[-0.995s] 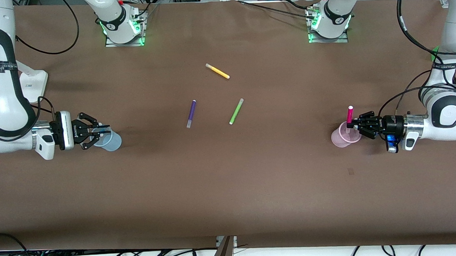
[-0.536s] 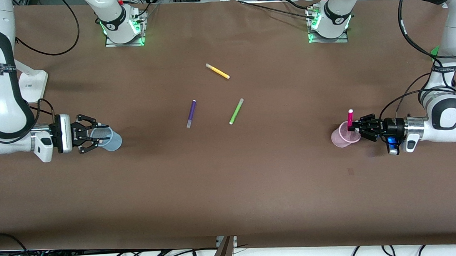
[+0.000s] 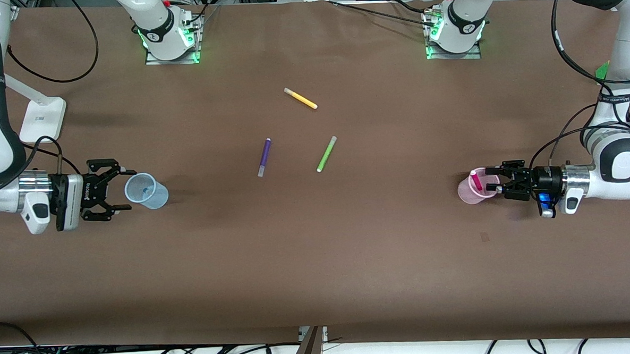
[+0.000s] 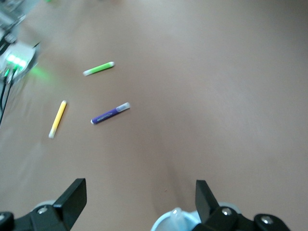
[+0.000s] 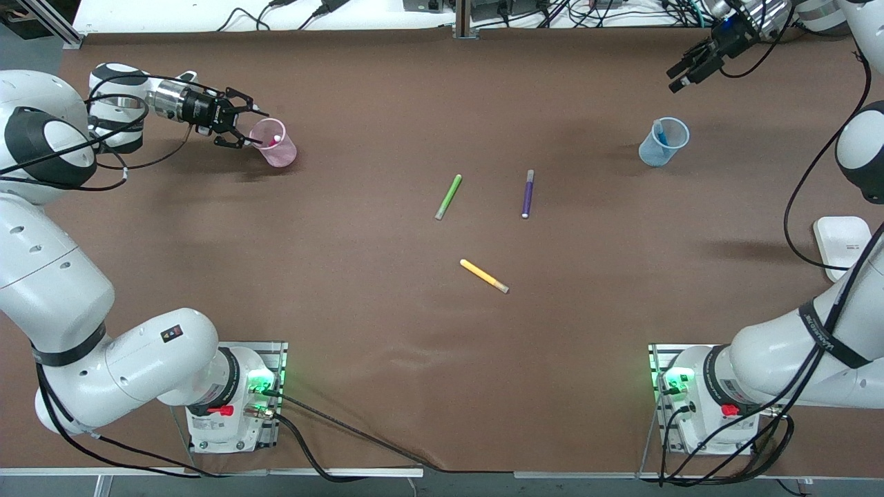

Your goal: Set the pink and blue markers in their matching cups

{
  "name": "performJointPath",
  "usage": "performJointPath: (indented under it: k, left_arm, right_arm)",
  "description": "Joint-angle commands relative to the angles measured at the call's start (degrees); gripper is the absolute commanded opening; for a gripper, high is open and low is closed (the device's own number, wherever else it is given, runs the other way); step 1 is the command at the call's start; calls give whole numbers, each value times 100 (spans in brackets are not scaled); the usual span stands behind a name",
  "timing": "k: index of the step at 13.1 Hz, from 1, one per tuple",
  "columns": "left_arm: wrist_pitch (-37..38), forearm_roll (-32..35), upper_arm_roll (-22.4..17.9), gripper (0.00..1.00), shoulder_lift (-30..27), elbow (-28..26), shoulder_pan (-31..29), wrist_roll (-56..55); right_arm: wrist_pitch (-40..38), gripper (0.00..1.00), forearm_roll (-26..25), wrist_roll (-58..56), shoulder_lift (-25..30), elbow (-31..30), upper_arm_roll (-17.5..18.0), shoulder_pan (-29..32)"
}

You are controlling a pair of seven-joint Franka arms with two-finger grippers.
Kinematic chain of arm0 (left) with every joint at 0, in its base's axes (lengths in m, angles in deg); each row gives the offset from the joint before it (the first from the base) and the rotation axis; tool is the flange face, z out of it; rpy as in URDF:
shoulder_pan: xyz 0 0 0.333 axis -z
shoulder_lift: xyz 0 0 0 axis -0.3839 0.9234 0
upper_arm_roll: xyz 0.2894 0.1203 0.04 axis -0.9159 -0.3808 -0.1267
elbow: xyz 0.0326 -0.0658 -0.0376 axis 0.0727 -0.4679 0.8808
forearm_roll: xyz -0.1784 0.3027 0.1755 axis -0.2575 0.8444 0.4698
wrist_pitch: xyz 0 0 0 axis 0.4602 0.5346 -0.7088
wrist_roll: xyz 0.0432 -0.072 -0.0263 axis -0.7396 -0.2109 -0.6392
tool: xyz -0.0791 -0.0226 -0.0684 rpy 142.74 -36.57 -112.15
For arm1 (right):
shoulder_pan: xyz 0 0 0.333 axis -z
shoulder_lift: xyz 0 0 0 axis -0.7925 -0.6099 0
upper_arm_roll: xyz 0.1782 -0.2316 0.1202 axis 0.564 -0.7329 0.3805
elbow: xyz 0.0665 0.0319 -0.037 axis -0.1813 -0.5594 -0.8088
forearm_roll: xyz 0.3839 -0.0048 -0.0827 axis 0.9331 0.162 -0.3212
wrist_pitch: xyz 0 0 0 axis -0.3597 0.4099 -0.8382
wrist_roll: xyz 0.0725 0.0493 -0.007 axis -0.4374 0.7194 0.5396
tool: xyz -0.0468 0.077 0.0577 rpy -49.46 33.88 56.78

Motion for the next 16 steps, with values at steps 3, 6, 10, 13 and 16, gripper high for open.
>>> performJointPath:
  k: [3, 6, 10, 13, 16]
  left_arm:
    - [818, 311, 82, 73, -368, 849, 8, -1165]
    - [1099, 866, 109, 75, -1114, 877, 226, -1729]
    - [1407, 1595, 118, 80, -2300, 850, 464, -1977]
    - [1434, 2516, 249, 99, -3039, 877, 771, -1907]
    - [1216, 3588, 1028, 100, -3305, 990, 913, -1871]
  right_arm:
    - [-85, 100, -850, 3180, 70, 710, 35, -415]
    - [-85, 100, -1614, 5062, 61, 1168, 35, -661]
    - [-626, 100, -2582, 6664, 87, 1571, 9, -925]
    - [-1402, 100, -3197, 7335, 166, 2065, -9, -1040]
    - [-1307, 100, -3506, 7309, 1008, 1322, 18, -987]
